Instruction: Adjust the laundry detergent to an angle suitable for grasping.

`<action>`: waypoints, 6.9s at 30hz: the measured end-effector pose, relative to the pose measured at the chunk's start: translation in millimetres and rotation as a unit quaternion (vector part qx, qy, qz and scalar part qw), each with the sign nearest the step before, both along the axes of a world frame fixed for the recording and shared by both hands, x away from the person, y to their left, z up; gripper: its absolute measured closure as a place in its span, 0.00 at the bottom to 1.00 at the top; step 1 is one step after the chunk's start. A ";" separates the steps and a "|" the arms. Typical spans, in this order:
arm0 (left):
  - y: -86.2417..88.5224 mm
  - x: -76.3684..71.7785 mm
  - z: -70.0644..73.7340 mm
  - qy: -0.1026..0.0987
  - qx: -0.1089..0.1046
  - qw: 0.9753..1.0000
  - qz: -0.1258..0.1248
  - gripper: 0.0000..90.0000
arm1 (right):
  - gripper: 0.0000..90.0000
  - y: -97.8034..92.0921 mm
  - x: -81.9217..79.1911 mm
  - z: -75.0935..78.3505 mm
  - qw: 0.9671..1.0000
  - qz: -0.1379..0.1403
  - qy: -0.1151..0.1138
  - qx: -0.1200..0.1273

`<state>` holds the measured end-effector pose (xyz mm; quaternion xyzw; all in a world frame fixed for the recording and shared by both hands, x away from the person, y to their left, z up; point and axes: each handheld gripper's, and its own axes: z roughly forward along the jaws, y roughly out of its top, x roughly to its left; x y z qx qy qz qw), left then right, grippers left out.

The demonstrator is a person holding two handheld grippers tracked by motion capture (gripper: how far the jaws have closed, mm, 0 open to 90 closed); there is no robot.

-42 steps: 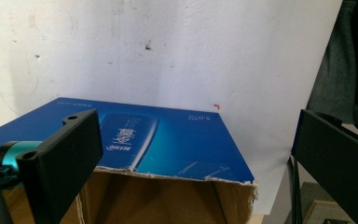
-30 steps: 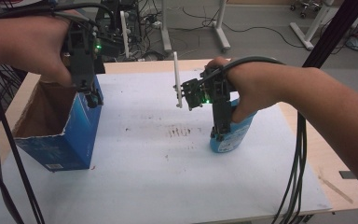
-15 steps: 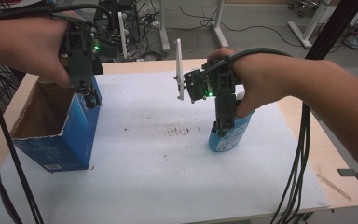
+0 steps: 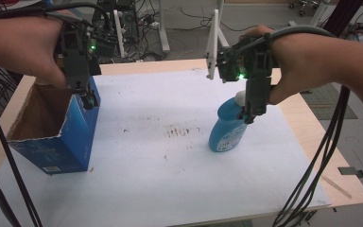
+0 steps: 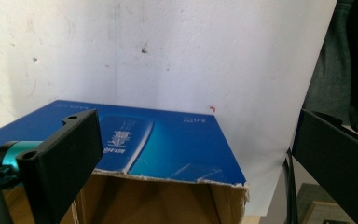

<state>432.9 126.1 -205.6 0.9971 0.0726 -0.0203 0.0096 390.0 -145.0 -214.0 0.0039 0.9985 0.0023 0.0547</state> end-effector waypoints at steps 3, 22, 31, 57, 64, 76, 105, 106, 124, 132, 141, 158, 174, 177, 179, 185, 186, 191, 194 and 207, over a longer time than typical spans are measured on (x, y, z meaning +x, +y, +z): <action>-3.6 -1.9 1.0 0.002 -0.002 1.000 -0.003 0.02 | 0.03 -14.5 0.3 -0.2 1.000 -0.019 -0.002 -0.001; -28.5 -21.0 6.4 -0.018 -0.032 0.999 -0.002 0.02 | 0.03 -107.2 -20.7 -18.6 0.995 -0.103 0.000 0.016; -49.9 -27.9 6.5 -0.021 -0.078 0.997 0.018 0.02 | 0.03 -120.1 -28.9 -26.6 0.994 -0.111 0.001 0.015; -121.1 -33.2 -14.5 -0.012 -0.168 0.985 0.030 0.02 | 0.03 -131.3 -37.0 -34.2 0.993 -0.116 -0.003 0.025; -134.8 -31.5 -20.1 -0.017 -0.185 0.982 0.039 0.02 | 0.03 -133.5 -37.1 -35.2 0.993 -0.118 -0.002 0.025; -161.2 -31.8 -32.1 -0.017 -0.190 0.981 0.044 0.02 | 0.03 -131.4 -36.9 -32.6 0.993 -0.118 -0.004 0.022; -206.9 -20.4 -60.0 -0.009 -0.222 0.973 0.068 0.02 | 0.03 -135.9 -38.1 -36.4 0.992 -0.120 -0.010 0.027; -208.0 -20.2 -61.2 -0.012 -0.221 0.973 0.068 0.02 | 0.03 -136.1 -38.3 -35.9 0.992 -0.123 -0.011 0.027; -228.4 -19.8 -81.6 -0.013 -0.229 0.971 0.070 0.02 | 0.03 -141.2 -37.8 -39.3 0.991 -0.127 -0.009 0.029; -237.0 -20.0 -91.0 -0.021 -0.225 0.971 0.073 0.02 | 0.03 -141.2 -36.8 -43.4 0.992 -0.127 -0.004 0.026; -240.2 -17.6 -97.6 -0.036 -0.216 0.972 0.083 0.02 | 0.03 -140.4 -35.7 -45.7 0.992 -0.127 -0.002 0.026; -242.8 -18.2 -101.5 -0.047 -0.209 0.973 0.083 0.13 | 0.03 -140.9 -34.6 -46.9 0.992 -0.127 0.000 0.028; -243.6 -17.8 -103.7 -0.053 -0.209 0.973 0.087 0.21 | 0.03 -141.5 -32.9 -50.6 0.991 -0.129 0.003 0.025; -243.6 -17.9 -103.7 -0.055 -0.207 0.973 0.086 0.22 | 0.03 -141.0 -33.0 -50.3 0.991 -0.129 0.002 0.026; -243.5 -17.9 -103.6 -0.054 -0.207 0.973 0.087 0.24 | 0.03 -141.0 -32.9 -50.0 0.991 -0.128 0.002 0.027; -242.9 -17.5 -104.1 -0.050 -0.209 0.973 0.090 0.28 | 0.03 -141.2 -32.9 -50.2 0.991 -0.128 0.002 0.027; -242.6 -17.3 -104.2 -0.050 -0.206 0.973 0.089 0.28 | 0.03 -141.3 -32.9 -50.2 0.991 -0.128 0.002 0.027; -241.7 -16.9 -106.5 -0.046 -0.209 0.972 0.093 0.32 | 0.03 -140.8 -32.1 -50.7 0.991 -0.128 0.003 0.024; -241.5 -16.9 -107.0 -0.046 -0.208 0.972 0.095 0.33 | 0.03 -140.2 -31.6 -50.8 0.992 -0.127 0.003 0.025; -239.9 -18.7 -111.5 -0.057 -0.211 0.971 0.093 0.48 | 0.03 -139.3 -31.4 -50.1 0.991 -0.130 0.002 0.024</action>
